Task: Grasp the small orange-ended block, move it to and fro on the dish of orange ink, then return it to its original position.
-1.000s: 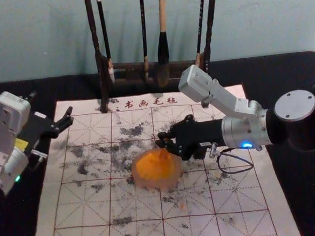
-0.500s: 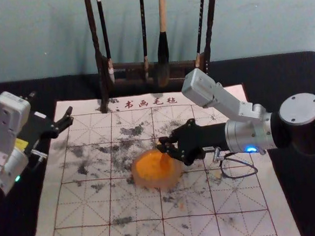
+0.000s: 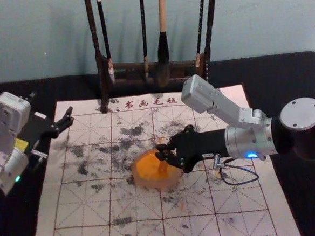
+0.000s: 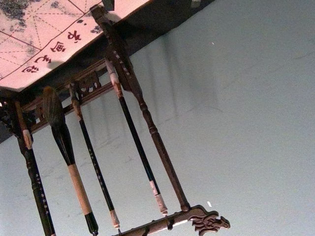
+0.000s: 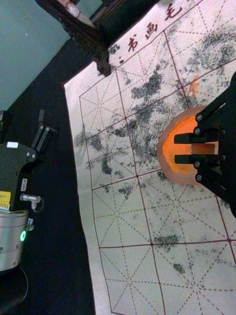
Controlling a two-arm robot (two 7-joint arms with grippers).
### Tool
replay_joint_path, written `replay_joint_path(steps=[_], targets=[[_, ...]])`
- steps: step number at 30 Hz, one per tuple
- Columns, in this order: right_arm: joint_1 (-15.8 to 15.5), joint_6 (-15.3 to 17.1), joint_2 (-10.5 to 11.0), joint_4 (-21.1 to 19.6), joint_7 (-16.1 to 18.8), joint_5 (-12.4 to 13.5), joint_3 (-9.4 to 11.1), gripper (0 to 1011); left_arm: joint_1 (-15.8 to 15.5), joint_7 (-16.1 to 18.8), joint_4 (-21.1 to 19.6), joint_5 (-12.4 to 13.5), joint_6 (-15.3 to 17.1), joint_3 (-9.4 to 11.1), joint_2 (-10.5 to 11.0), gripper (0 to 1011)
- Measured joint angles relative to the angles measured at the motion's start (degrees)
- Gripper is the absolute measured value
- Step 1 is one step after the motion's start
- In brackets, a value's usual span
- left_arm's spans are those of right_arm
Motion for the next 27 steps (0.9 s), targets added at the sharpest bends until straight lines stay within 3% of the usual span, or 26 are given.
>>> replay_joint_path(steps=[27], targets=[[1.58, 0.17, -2.85, 1.76, 0.03, 0.44, -1.94, 123, 0.0, 0.0, 0.0, 0.0, 0.0, 0.0, 0.0, 1001]])
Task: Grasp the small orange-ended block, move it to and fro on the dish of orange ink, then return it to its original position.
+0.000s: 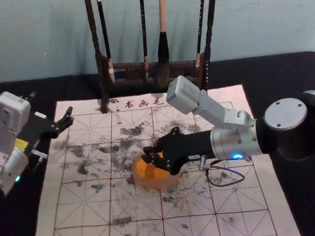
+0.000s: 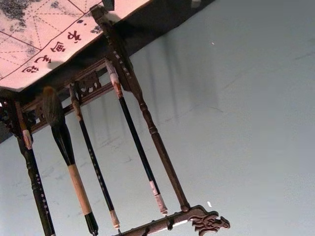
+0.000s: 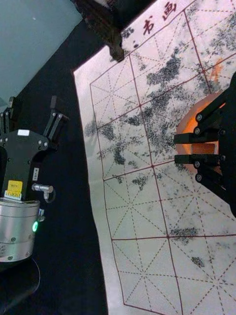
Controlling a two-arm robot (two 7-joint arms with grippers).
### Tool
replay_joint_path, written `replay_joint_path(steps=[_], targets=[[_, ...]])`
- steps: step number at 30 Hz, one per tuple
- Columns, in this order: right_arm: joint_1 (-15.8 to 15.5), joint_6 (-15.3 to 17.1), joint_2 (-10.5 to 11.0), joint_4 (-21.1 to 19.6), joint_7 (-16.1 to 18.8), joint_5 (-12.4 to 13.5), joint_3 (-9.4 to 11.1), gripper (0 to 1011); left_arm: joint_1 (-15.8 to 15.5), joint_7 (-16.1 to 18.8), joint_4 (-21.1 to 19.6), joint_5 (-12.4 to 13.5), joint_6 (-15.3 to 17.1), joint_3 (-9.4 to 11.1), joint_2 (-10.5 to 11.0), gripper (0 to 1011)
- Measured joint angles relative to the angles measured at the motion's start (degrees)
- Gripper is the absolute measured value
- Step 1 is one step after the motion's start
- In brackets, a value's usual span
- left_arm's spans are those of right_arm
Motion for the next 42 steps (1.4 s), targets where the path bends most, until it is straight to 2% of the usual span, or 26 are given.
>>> replay_joint_path(steps=[10, 22, 35, 42], targets=[[0.97, -0.03, -1.53, 1.97, -0.69, -0.37, -0.31, 123, 0.0, 0.0, 0.0, 0.0, 0.0, 0.0, 0.0, 1001], [1.44, -0.02, -2.29, 3.47, -1.55, -0.85, 0.07, 123, 0.0, 0.0, 0.0, 0.0, 0.0, 0.0, 0.0, 1001], [1.54, -0.04, -2.28, 4.03, -2.05, -0.99, 1.09, 123, 0.0, 0.0, 0.0, 0.0, 0.0, 0.0, 0.0, 1001], [1.29, -0.09, -1.59, 3.97, -2.11, -0.97, 1.84, 123, 0.0, 0.0, 0.0, 0.0, 0.0, 0.0, 0.0, 1001]])
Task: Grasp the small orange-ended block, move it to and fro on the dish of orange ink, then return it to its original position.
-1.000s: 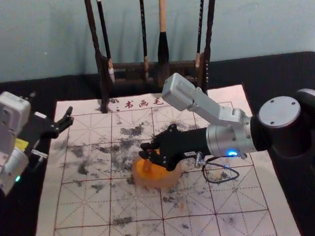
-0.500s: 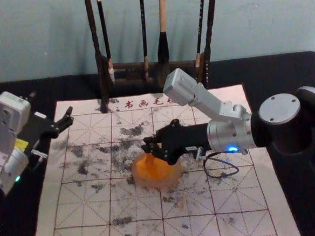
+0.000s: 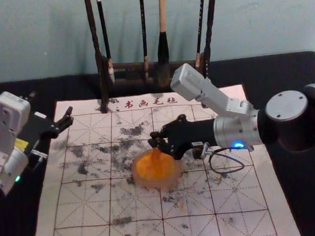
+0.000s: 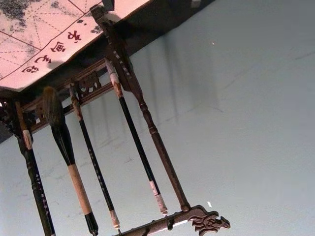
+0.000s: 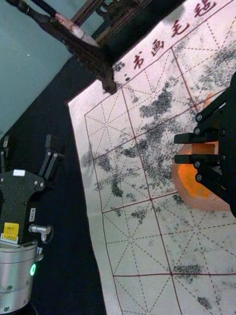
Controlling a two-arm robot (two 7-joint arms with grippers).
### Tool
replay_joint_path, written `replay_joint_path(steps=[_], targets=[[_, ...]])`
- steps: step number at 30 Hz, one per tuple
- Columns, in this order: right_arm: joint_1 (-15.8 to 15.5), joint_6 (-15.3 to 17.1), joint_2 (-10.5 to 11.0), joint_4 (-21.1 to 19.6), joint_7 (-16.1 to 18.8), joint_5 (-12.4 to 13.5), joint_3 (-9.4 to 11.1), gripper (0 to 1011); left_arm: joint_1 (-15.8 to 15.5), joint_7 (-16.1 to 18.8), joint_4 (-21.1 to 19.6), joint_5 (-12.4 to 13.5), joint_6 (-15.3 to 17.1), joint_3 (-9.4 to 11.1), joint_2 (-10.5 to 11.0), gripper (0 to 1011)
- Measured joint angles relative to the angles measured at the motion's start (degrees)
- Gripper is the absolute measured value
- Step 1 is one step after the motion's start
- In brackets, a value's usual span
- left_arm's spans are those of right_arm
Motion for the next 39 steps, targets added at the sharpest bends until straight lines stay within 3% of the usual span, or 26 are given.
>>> replay_joint_path(steps=[19, 39], targets=[[-1.97, -0.13, 2.67, -2.96, 0.49, 1.09, 1.12, 123, 0.0, 0.0, 0.0, 0.0, 0.0, 0.0, 0.0, 1001], [-3.35, 0.14, 4.32, -5.57, 1.43, 1.66, 0.31, 123, 0.0, 0.0, 0.0, 0.0, 0.0, 0.0, 0.0, 1001]])
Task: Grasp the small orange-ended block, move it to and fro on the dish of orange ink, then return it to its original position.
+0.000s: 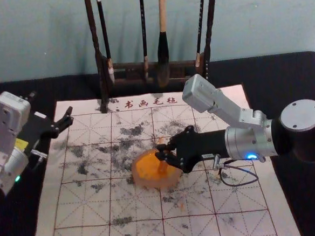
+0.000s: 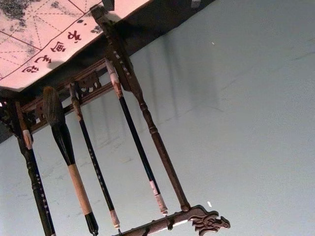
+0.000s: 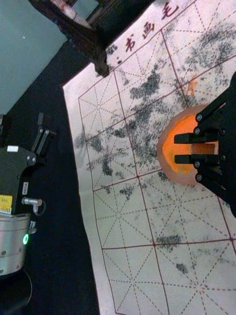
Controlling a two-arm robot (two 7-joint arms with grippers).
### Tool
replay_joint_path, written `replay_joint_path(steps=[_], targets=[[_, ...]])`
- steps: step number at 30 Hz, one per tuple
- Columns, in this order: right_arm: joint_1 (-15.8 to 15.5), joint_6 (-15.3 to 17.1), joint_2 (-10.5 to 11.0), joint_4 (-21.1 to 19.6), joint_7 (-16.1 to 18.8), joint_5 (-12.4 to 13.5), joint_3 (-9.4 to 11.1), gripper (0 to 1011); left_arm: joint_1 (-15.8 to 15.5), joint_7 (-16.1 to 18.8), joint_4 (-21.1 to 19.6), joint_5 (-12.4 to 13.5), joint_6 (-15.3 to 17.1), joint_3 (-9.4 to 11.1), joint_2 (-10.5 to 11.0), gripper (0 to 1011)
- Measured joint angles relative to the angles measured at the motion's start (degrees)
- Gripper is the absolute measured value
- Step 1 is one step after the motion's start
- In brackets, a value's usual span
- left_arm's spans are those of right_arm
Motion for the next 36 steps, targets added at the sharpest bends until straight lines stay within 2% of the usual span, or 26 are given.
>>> replay_joint_path(steps=[12, 36], targets=[[0.33, 0.14, -0.84, 0.14, 0.18, 0.15, -0.92, 123, 0.0, 0.0, 0.0, 0.0, 0.0, 0.0, 0.0, 1002], [3.08, 0.01, -4.93, 4.68, -0.76, -0.45, -1.95, 123, 0.0, 0.0, 0.0, 0.0, 0.0, 0.0, 0.0, 1001]])
